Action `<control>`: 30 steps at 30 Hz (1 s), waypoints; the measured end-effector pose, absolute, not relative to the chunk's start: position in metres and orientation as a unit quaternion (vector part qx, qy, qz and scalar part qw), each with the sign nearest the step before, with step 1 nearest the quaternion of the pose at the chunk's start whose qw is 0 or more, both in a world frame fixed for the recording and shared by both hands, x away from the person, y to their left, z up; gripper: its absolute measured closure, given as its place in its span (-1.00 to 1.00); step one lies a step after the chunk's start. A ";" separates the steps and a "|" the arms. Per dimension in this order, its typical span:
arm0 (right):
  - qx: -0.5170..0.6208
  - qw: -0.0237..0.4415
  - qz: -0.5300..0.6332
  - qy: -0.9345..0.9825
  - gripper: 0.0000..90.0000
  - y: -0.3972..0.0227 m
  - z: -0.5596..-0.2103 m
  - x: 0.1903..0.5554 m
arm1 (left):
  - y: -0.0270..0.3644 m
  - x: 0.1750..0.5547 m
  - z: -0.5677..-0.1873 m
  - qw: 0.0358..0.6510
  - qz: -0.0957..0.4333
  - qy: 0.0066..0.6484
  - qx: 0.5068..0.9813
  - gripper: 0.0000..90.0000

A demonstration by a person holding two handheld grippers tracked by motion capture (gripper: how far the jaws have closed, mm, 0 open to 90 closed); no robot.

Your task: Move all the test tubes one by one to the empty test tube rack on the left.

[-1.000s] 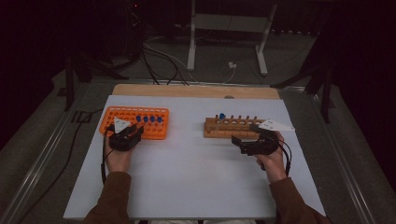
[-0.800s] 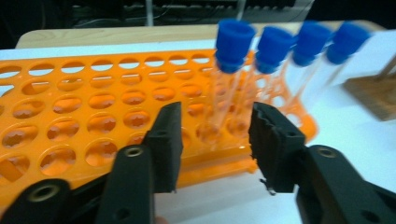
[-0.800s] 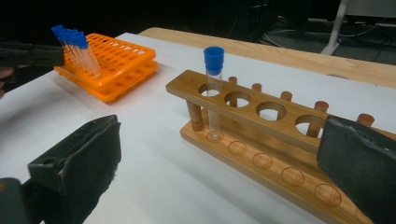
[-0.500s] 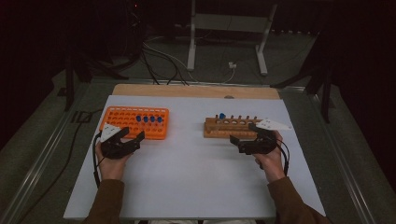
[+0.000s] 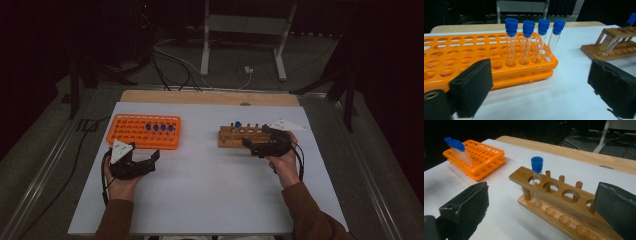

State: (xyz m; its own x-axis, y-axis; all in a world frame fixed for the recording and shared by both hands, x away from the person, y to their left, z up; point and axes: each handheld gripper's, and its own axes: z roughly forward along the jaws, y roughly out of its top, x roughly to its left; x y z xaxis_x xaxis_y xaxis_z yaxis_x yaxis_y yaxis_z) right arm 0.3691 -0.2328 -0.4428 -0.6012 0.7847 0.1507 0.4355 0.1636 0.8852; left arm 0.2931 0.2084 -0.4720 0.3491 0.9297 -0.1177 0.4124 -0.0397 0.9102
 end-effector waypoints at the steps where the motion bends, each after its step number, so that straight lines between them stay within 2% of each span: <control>1: 0.411 0.175 0.499 0.742 -1.00 -0.232 -0.442 0.372 | 0.208 0.292 -0.472 0.478 0.272 0.502 0.667 -0.90; 6: 0.417 0.171 0.495 0.743 -1.00 -0.225 -0.444 0.388 | 0.206 0.291 -0.470 0.481 0.277 0.499 0.666 -0.97; 9: 0.415 0.165 0.484 0.753 -0.93 -0.217 -0.447 0.396 | 0.206 0.290 -0.469 0.486 0.277 0.494 0.665 -0.98; 19: 0.408 0.176 0.466 0.765 -0.53 -0.193 -0.453 0.409 | 0.211 0.290 -0.470 0.492 0.279 0.500 0.656 -0.99; 24: 0.410 0.178 0.461 0.766 -0.23 -0.191 -0.458 0.413 | 0.213 0.291 -0.471 0.492 0.279 0.503 0.654 -0.98; 30: 0.411 0.194 0.451 0.768 0.26 -0.189 -0.463 0.415 | 0.212 0.291 -0.472 0.488 0.279 0.503 0.656 -0.99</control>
